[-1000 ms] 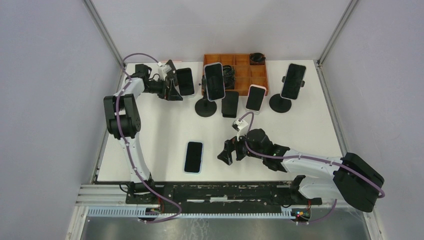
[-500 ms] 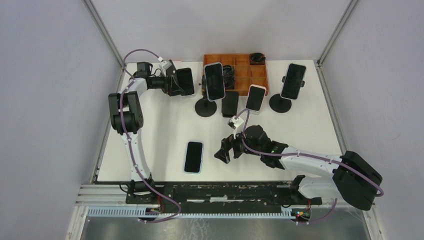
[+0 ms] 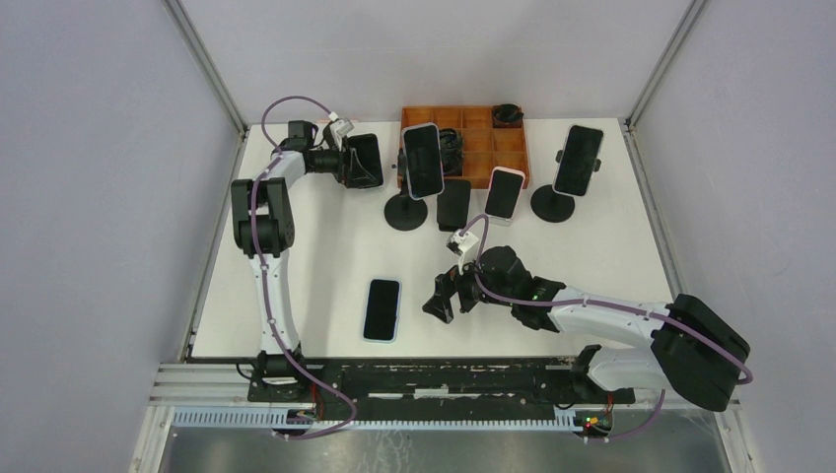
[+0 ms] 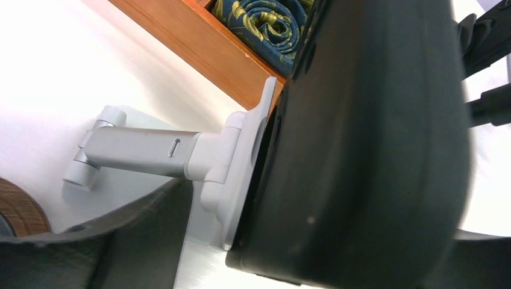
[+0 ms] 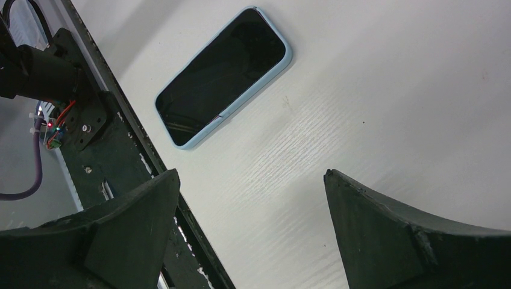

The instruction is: Remove the phone from the phone stand

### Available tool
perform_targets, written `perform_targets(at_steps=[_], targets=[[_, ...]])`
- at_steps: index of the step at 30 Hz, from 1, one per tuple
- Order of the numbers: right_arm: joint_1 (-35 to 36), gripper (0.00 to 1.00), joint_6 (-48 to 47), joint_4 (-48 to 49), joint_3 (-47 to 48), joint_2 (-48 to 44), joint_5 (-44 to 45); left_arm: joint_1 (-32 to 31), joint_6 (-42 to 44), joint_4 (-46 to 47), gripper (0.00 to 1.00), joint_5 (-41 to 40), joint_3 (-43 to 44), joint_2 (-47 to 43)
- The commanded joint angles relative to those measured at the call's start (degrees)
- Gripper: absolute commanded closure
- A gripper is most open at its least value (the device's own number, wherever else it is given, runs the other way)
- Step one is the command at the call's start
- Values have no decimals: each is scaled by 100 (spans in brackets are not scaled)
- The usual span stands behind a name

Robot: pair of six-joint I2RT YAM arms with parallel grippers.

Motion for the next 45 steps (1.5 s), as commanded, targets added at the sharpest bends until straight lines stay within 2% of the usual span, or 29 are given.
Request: perform_targets(at_steps=[1,3,6,8,10,16,23,26,29,34,35,41,45], targets=[[-32,4,-98,103,225,37,-52,29,235,-19,29,232,256,37],[-40,4,-91,109,223,50,-76,29,234,-3,42,232,281,48],[-40,5,-84,116,224,48,-94,29,243,12,68,236,273,11],[-44,5,-68,143,193,24,-94,29,263,12,88,240,240,-38],[-46,5,-54,164,177,0,-109,29,285,21,97,249,175,-122],[-41,7,-15,220,100,-62,-144,29,162,113,98,270,-75,-480],[-41,8,5,272,92,-150,-196,11,190,-116,98,340,-613,-1337],[-44,8,48,321,104,-214,-226,11,639,-940,98,374,-673,-1707],[-40,8,85,338,173,-303,-320,11,1599,-2293,98,427,-703,-2122],[-44,8,175,277,426,-470,-549,24,4514,-5744,98,461,-783,-2609],[-40,8,193,297,474,-535,-586,25,4484,-5972,98,426,-952,-2760],[-40,8,359,453,832,-671,-807,20,4563,-6012,98,176,-2501,-4420],[-42,8,693,893,997,-650,-955,-78,4105,-6012,98,294,-2781,-5248]])
